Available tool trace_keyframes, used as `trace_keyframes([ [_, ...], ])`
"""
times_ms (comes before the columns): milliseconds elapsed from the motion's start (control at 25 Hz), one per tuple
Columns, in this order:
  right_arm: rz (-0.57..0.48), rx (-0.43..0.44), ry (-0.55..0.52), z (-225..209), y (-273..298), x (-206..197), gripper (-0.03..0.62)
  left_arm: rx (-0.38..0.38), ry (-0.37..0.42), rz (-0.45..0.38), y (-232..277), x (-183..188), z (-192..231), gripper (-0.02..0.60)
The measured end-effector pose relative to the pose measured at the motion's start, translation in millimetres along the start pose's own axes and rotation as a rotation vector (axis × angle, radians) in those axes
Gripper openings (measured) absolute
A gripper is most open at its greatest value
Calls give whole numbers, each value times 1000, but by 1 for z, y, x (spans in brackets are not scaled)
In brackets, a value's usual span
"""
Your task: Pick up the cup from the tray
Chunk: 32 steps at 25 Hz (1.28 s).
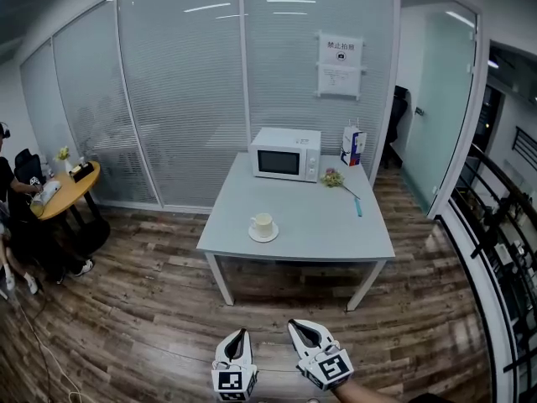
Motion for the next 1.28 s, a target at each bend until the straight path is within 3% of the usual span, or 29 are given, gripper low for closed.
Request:
trace_keyframes([
  [360, 66, -17, 41, 10, 15, -28, -11, -24, -8, 4, -5, -7, 21, 3],
  [640, 32, -3, 51, 1, 43, -15, -10, -34, -12, -5, 20, -6, 35, 3],
  [920, 13, 11, 99, -45, 85, -20, -11, -13, 1, -6, 74, 5, 45, 3],
  [1280, -9, 12, 66, -122, 129, -15, -11, 18, 11, -23, 158, 22, 51, 3],
])
Point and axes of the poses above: the fingertips, and each gripper's own axes: y forward along the fingers, z to its left, x out of its top, the point moved 3 cm from there along -y, backward along the fingers, and after that the axes turned 1 degree about z, right-handed, at the moved point
